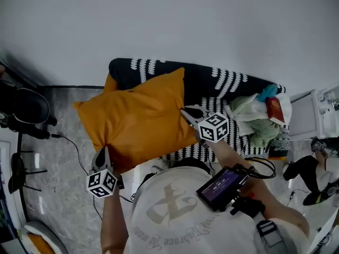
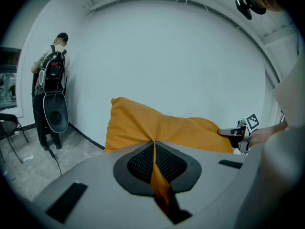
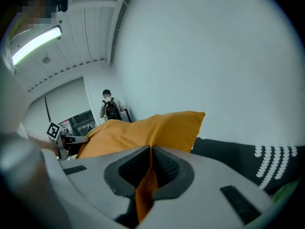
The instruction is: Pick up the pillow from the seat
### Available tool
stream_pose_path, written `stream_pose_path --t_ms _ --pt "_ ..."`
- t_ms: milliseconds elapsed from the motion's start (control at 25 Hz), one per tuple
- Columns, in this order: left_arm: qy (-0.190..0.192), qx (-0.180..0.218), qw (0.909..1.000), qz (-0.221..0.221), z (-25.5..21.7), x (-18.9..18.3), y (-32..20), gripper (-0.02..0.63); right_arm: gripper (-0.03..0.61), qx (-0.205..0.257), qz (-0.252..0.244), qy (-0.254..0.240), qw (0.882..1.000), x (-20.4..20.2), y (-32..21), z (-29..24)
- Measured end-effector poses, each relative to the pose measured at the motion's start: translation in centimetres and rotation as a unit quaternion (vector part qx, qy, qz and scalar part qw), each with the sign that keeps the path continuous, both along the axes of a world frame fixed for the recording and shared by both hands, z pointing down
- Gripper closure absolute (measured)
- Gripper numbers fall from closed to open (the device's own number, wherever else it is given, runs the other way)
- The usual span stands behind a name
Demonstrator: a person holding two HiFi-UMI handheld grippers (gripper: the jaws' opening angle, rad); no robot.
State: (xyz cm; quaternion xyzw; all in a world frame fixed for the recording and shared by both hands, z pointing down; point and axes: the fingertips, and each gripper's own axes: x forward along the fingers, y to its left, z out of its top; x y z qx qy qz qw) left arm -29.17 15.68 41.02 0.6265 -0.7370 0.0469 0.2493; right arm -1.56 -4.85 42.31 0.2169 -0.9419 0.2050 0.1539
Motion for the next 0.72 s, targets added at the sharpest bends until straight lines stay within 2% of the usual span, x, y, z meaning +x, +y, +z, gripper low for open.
stream_pose_path --t_ms 240,400,720 --pt "-0.036 0.052 0.9979 -0.007 -5.5 -2.1 0.5 0.598 0.551 0.055 -0.010 -0.027 0.998 -1.8 0.9 -5.5" --pt "-0.049 0.073 0.9962 0.002 -7.4 -2.4 0.7 0.598 0.549 0.072 -0.006 -0.038 0.997 -1.7 1.6 -7.4" --pt "-0.050 0.068 0.9964 0.008 -6.8 -2.6 0.2 0.598 0.549 0.075 -0.004 -0.025 0.997 -1.4 2.0 -6.9"
